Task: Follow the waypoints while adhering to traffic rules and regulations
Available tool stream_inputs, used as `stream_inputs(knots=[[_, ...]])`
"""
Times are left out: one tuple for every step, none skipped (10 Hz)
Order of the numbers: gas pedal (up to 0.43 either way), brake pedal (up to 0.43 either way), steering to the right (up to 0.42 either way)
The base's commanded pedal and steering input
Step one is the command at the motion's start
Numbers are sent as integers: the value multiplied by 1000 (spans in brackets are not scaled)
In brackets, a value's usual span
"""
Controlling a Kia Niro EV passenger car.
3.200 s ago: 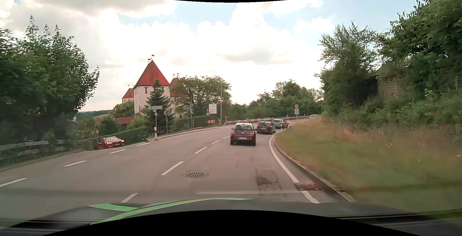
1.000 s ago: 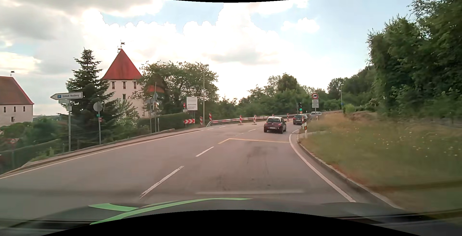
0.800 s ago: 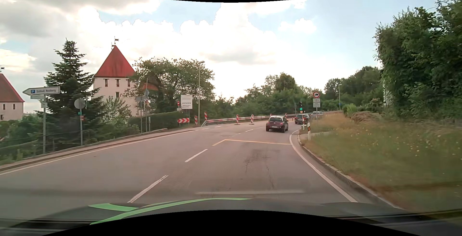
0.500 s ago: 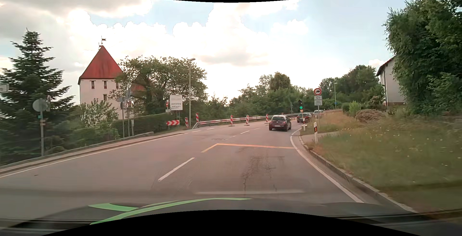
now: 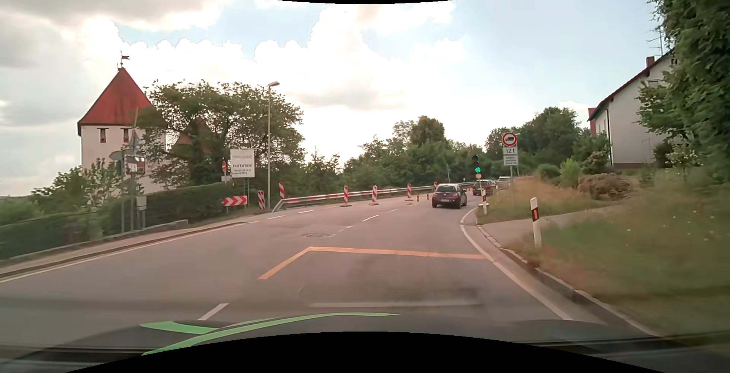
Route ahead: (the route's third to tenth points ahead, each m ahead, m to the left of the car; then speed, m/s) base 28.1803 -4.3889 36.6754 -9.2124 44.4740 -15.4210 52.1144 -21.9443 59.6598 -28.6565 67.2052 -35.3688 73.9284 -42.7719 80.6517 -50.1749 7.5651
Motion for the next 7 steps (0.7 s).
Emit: stream_inputs(knots=[[130,0,73],[130,0,74],[130,0,74],[130,0,74],[130,0,74],[130,0,74],[130,0,74]])
